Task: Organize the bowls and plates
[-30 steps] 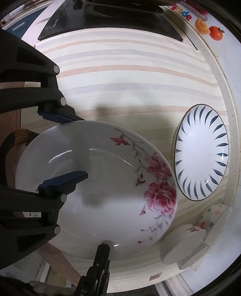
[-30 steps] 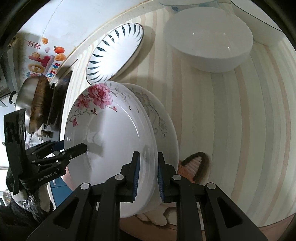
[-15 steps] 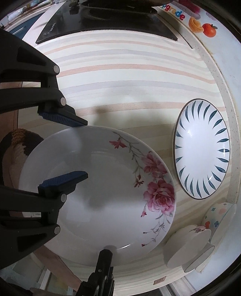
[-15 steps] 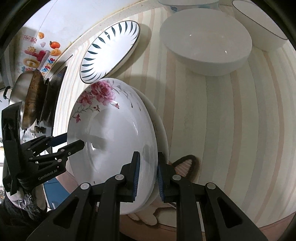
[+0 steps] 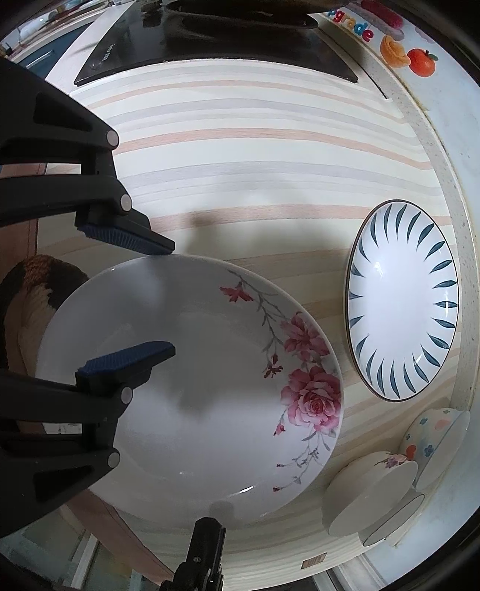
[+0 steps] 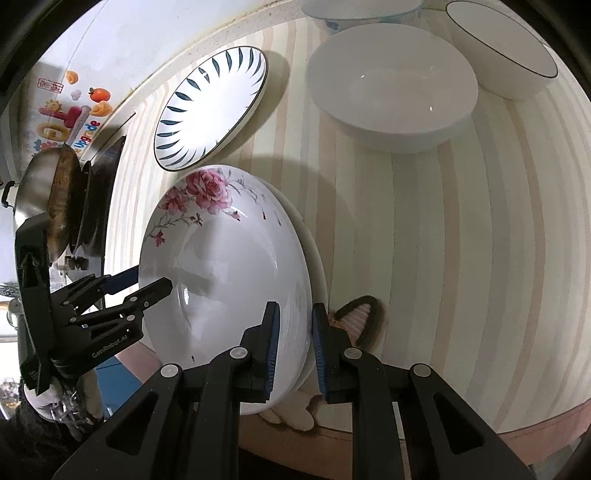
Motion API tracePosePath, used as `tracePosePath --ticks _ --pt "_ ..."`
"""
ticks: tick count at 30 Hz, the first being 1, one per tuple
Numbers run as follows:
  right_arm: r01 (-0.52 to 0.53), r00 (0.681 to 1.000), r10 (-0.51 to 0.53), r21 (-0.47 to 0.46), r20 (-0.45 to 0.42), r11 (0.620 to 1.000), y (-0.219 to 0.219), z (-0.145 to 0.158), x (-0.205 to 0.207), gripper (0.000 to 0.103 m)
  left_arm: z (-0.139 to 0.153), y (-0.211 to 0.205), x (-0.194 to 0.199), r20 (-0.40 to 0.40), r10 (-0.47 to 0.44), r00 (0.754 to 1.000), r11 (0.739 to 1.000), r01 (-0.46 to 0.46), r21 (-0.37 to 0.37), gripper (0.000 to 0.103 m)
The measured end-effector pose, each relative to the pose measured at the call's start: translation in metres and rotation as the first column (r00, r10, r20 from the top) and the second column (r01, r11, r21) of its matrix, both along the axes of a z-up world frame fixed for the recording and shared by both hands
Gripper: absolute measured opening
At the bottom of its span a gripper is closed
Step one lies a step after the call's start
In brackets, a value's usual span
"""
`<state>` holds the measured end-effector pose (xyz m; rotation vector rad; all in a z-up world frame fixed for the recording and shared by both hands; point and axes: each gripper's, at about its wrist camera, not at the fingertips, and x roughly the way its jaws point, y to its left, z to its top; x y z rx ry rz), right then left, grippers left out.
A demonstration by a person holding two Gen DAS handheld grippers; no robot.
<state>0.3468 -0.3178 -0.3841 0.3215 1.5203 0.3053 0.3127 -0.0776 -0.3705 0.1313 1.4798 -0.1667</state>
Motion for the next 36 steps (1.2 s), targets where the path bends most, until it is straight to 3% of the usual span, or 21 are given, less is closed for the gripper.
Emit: tracePosePath --ticks 5,11,13,18,24,28,31,34,36 --pt "0.006 1.000 -0.006 -0.001 -0.007 1.000 -0.006 0.002 0.000 0.020 0.024 0.017 0.012 0.015 0.029 0.999 0.999 -0.028 -0.034 0.046" --pt "0.070 0.995 -0.076 0.086 0.069 0.994 -0.014 0.045 0.017 0.021 0.067 0.054 0.059 0.091 0.133 0.987 0.987 -0.123 -0.107 0.047" --pt "0.076 0.991 -0.089 0.119 0.101 0.990 -0.009 0.059 0.037 0.028 0.069 0.066 0.086 0.097 0.169 0.981 0.981 -0.157 -0.118 0.047" --pt "0.098 0.980 -0.116 0.114 0.159 0.989 0.012 0.065 0.099 0.031 0.050 0.086 0.145 0.074 0.224 0.972 0.967 -0.212 -0.143 0.047" --pt "0.119 0.985 -0.122 0.027 0.124 0.993 0.037 0.029 0.174 0.031 0.001 0.088 0.197 -0.005 0.200 0.980 0.972 -0.199 -0.124 0.047" --pt "0.096 0.991 -0.092 -0.039 0.099 0.995 0.048 0.007 0.193 0.031 -0.023 0.082 0.211 -0.037 0.160 0.986 0.980 -0.163 -0.117 0.046" --pt "0.092 0.994 -0.086 -0.080 0.066 0.993 0.050 -0.010 0.201 0.031 -0.029 0.078 0.213 -0.030 0.128 0.991 0.978 -0.132 -0.161 0.037" --pt "0.082 0.996 -0.076 -0.113 0.052 0.990 0.054 -0.022 0.204 0.019 -0.028 0.073 0.214 -0.026 0.105 0.994 0.978 -0.108 -0.177 0.025" --pt "0.085 0.996 -0.080 -0.115 0.047 0.990 0.056 -0.027 0.204 0.017 -0.028 0.069 0.213 -0.023 0.101 0.995 0.982 -0.103 -0.156 0.025"
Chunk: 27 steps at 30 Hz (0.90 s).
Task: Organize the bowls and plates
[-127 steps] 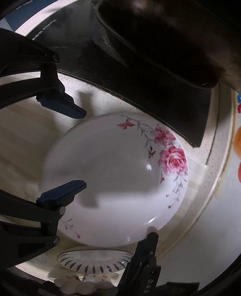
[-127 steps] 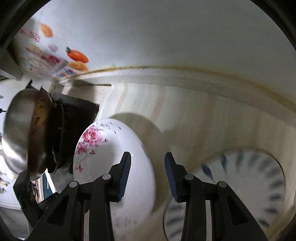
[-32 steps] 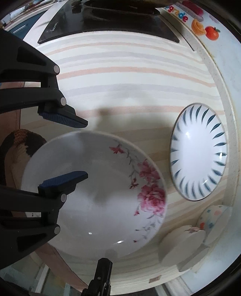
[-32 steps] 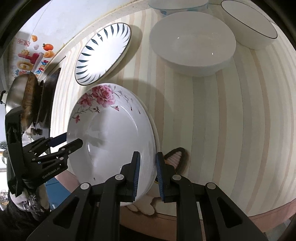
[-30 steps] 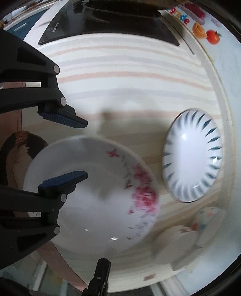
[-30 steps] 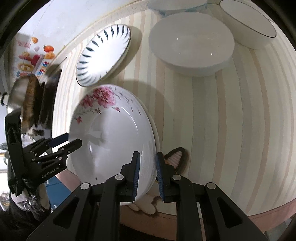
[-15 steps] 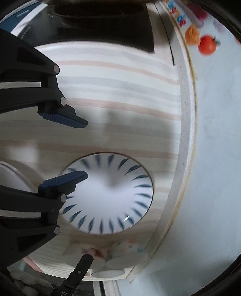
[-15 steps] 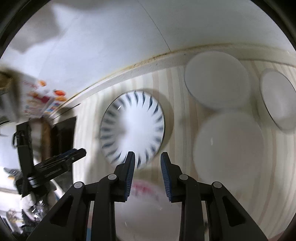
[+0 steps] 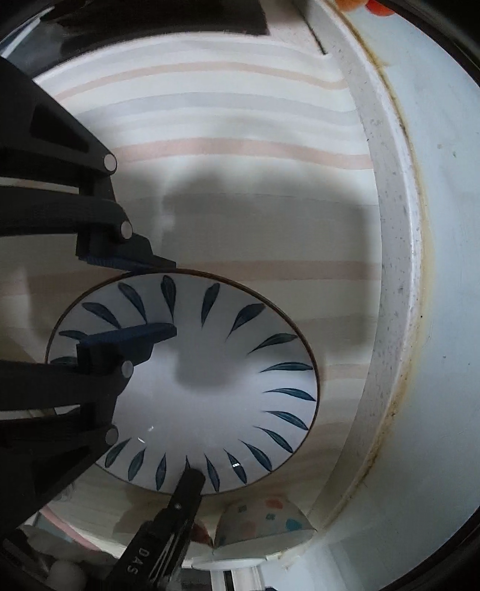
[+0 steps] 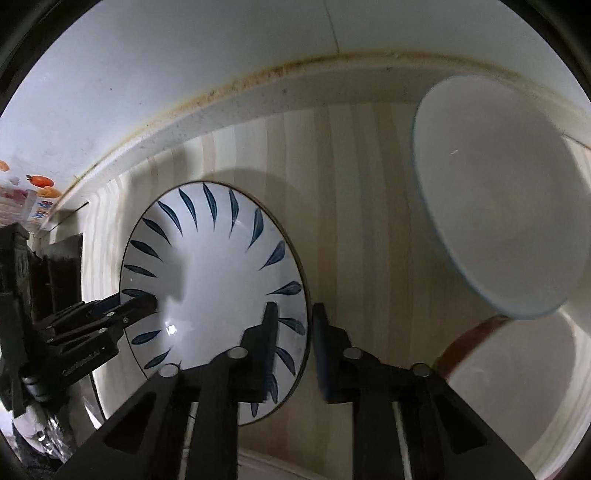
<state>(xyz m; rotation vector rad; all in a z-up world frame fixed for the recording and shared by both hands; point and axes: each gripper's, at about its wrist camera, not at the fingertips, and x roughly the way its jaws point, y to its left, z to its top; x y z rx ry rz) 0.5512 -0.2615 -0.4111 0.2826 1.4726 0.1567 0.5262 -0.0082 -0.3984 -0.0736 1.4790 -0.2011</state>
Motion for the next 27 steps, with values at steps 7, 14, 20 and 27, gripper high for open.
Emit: tracePosePath --ticks 7,14,20,27 --pt "0.015 1.000 -0.016 0.030 0.005 0.999 -0.007 0.001 -0.003 0.016 0.018 -0.007 -0.003 0.018 -0.007 1.000 1.000 0.007 -0.002 0.025" --pt "0.004 1.000 -0.006 0.060 0.030 0.998 -0.019 0.028 -0.013 0.016 0.062 -0.004 -0.013 0.078 -0.004 0.997 1.000 0.006 -0.024 0.025" --pt "-0.015 0.998 0.008 0.094 0.068 0.995 -0.025 0.065 -0.040 0.016 0.100 0.001 -0.048 0.136 -0.002 0.991 0.999 0.008 -0.038 0.025" --pt "-0.045 0.994 0.032 0.115 0.108 0.992 -0.042 0.107 -0.094 0.016 0.124 -0.017 -0.100 0.165 -0.024 0.986 0.999 0.030 -0.035 0.025"
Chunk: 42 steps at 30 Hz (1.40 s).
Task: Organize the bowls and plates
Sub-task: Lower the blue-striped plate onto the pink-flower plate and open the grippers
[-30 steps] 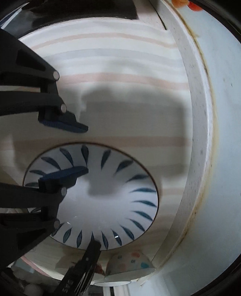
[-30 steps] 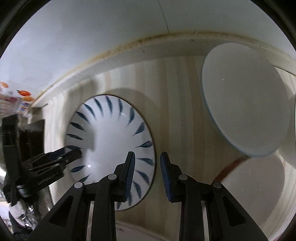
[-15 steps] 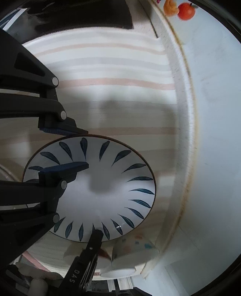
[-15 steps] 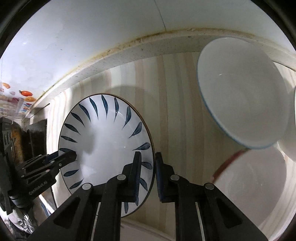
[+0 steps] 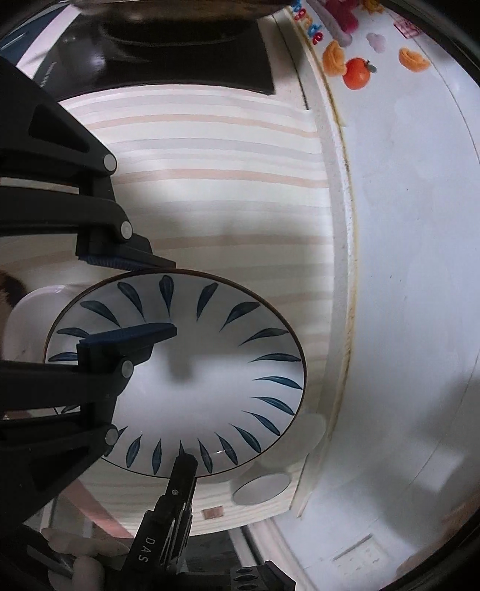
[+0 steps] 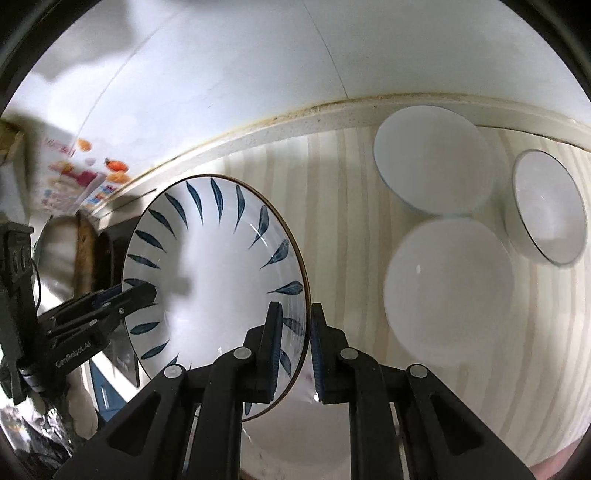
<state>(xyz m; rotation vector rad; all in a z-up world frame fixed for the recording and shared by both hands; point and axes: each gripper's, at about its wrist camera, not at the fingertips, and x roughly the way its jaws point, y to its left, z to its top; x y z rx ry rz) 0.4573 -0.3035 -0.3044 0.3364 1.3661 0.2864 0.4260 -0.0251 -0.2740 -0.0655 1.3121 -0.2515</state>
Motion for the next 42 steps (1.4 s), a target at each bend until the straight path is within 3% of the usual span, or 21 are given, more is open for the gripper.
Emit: tracePosePath --ticks 4,9,18,23,30,42 --pt "-0.016 1.000 0.016 0.000 -0.004 1.000 -0.010 0.009 -0.031 0.016 0.003 -0.013 -0.033 -0.008 -0.009 1.000 1.000 0.009 0.002 0.025" --pt "-0.019 0.999 0.019 0.003 -0.028 1.000 -0.020 0.002 -0.069 0.016 -0.014 -0.023 -0.064 -0.051 -0.014 0.999 1.000 0.015 0.010 0.025" --pt "-0.018 0.995 0.019 0.009 -0.101 1.000 -0.028 -0.045 -0.113 0.016 -0.062 -0.037 -0.089 -0.139 -0.001 0.990 0.998 0.009 0.056 0.025" --pt "-0.024 0.991 0.025 0.009 -0.130 1.000 -0.028 -0.068 -0.119 0.016 -0.084 -0.042 -0.091 -0.174 0.012 0.985 0.996 0.003 0.087 0.025" --pt "-0.045 0.987 0.046 0.014 -0.151 0.999 -0.023 -0.086 -0.112 0.016 -0.090 -0.048 -0.088 -0.180 0.026 0.983 0.993 -0.004 0.120 0.025" --pt "-0.063 0.984 0.066 0.023 -0.163 0.998 -0.018 -0.088 -0.107 0.019 -0.090 -0.052 -0.088 -0.196 0.059 0.979 0.990 -0.033 0.137 0.026"
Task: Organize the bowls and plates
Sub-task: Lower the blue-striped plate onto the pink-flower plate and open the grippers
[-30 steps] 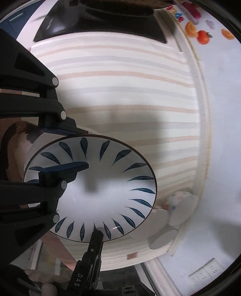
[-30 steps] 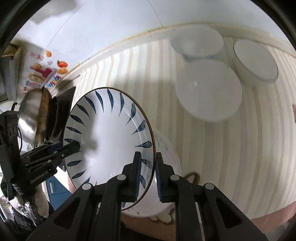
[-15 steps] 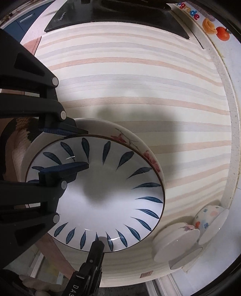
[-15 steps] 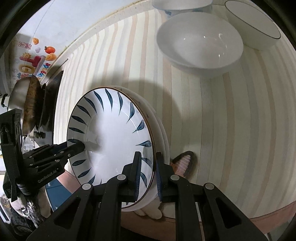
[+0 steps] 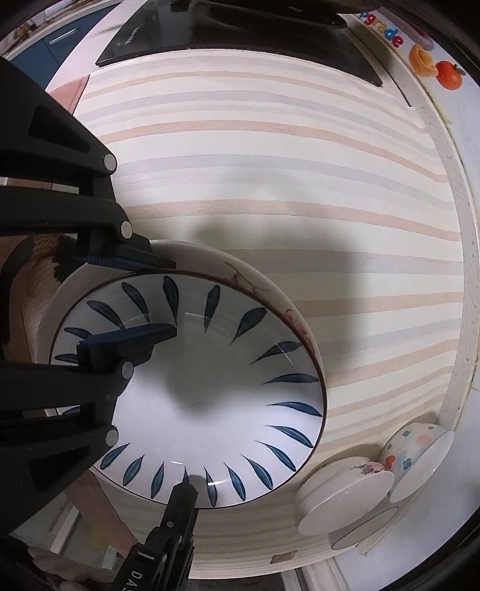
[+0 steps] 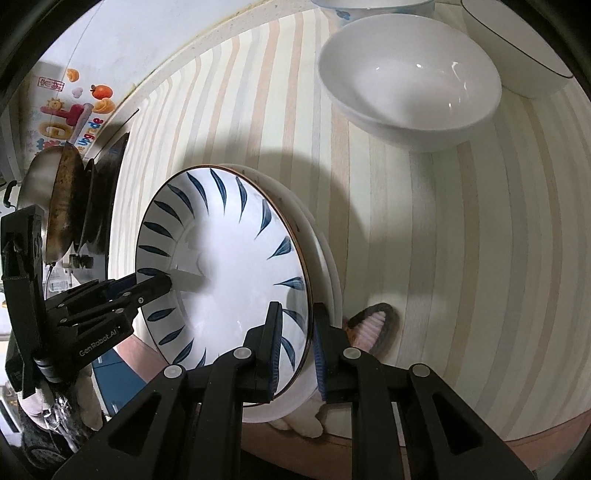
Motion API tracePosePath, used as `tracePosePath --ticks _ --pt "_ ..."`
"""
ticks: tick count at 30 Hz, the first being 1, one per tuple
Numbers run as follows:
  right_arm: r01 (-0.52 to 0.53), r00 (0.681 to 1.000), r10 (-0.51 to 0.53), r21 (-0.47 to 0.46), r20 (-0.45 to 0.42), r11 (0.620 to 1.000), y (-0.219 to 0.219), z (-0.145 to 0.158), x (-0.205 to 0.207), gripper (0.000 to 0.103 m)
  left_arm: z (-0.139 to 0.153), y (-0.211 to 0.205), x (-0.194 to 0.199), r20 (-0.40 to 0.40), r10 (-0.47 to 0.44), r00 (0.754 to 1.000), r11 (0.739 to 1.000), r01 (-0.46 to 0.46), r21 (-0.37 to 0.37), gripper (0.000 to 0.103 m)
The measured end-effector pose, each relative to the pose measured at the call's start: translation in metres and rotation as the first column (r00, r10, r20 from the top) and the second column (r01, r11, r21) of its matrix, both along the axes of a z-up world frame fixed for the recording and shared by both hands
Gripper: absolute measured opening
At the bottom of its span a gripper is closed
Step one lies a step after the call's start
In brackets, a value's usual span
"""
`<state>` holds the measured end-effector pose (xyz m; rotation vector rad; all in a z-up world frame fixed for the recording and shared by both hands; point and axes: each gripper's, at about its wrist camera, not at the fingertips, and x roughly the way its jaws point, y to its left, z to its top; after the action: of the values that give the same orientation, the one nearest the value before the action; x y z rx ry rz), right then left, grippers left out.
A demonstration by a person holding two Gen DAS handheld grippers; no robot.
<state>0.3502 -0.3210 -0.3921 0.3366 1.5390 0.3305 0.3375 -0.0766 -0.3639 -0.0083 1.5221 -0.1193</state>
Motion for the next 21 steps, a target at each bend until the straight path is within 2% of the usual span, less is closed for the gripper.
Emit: tracePosePath --ticks 5,15,21 --pt "0.004 1.000 -0.004 0.014 -0.024 1.000 -0.001 -0.002 0.004 0.020 -0.002 0.004 0.001 -0.014 0.015 1.000 1.000 -0.015 -0.009 0.025" --pt "-0.027 0.999 0.028 0.032 -0.029 0.999 -0.003 -0.001 0.005 0.020 0.001 -0.003 -0.002 0.001 0.027 1.000 0.999 -0.027 0.034 0.025" --pt "-0.012 1.000 0.012 0.025 -0.012 1.000 -0.005 0.006 0.002 0.020 0.019 -0.002 -0.012 0.041 0.052 0.998 0.997 -0.054 0.047 0.025"
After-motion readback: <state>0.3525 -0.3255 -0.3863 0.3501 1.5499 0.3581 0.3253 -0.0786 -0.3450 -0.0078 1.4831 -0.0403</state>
